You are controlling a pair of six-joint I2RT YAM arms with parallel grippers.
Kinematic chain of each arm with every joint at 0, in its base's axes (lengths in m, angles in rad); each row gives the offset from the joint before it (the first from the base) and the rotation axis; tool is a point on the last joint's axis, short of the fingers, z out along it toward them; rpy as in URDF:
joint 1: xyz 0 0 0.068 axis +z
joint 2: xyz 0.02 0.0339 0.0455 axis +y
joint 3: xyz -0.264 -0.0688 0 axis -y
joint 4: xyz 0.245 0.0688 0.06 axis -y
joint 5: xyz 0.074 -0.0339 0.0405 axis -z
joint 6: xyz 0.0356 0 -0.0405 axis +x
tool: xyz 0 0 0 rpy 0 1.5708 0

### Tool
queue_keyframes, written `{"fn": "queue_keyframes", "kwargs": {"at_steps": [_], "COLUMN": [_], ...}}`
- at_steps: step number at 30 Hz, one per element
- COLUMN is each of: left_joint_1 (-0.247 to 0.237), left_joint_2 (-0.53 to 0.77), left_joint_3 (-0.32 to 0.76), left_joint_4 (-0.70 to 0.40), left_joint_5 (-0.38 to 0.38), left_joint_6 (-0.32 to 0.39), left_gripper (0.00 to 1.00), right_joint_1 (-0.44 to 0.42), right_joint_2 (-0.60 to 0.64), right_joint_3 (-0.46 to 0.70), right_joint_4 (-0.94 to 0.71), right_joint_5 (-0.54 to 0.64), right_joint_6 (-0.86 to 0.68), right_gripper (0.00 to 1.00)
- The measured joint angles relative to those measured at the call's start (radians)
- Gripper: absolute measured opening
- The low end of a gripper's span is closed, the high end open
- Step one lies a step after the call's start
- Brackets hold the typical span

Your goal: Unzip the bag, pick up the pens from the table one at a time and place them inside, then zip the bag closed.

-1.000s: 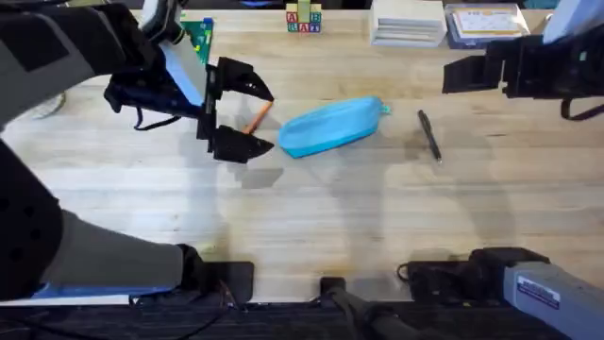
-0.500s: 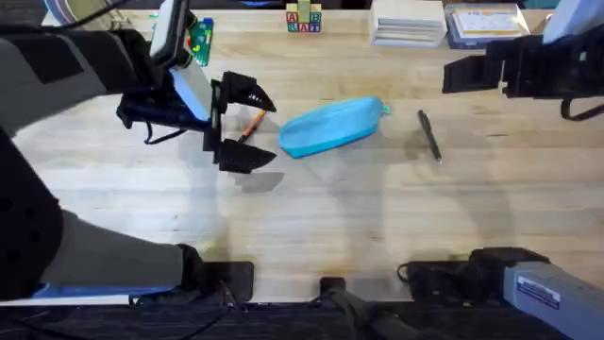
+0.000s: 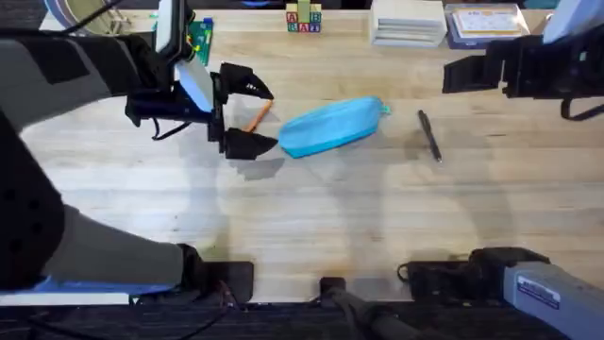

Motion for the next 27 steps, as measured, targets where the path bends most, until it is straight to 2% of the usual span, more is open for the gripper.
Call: {"fn": "queue_keyframes", "kwargs": {"at_steps": [3, 11, 20, 27], "left_joint_1": [0.0, -0.002, -0.061, -0.064], "left_joint_2": [0.021, 0.027, 0.045, 0.124], "left_joint_3": [0.0, 0.0, 0.0, 0.0], "left_joint_4": [0.028, 0.04, 0.124, 0.124], "left_joint_5": [0.016, 0.034, 0.043, 0.043], "left_joint_6": [-0.056, -0.128, -0.146, -0.149], "left_gripper": [0.995, 0.995, 0.995, 0.995], "right_joint_1": [0.0, 0.0, 0.0, 0.0], "right_joint_2": [0.0, 0.0, 0.0, 0.0], "right_joint_3": [0.0, 0.0, 0.0, 0.0], "right_joint_4": [0.0, 0.0, 0.0, 0.0], "right_joint_5": [0.0, 0.0, 0.0, 0.0], "right_joint_6": [0.0, 0.0, 0.0, 0.0], "right_gripper": [0.998, 0.997, 0.998, 0.998]}}
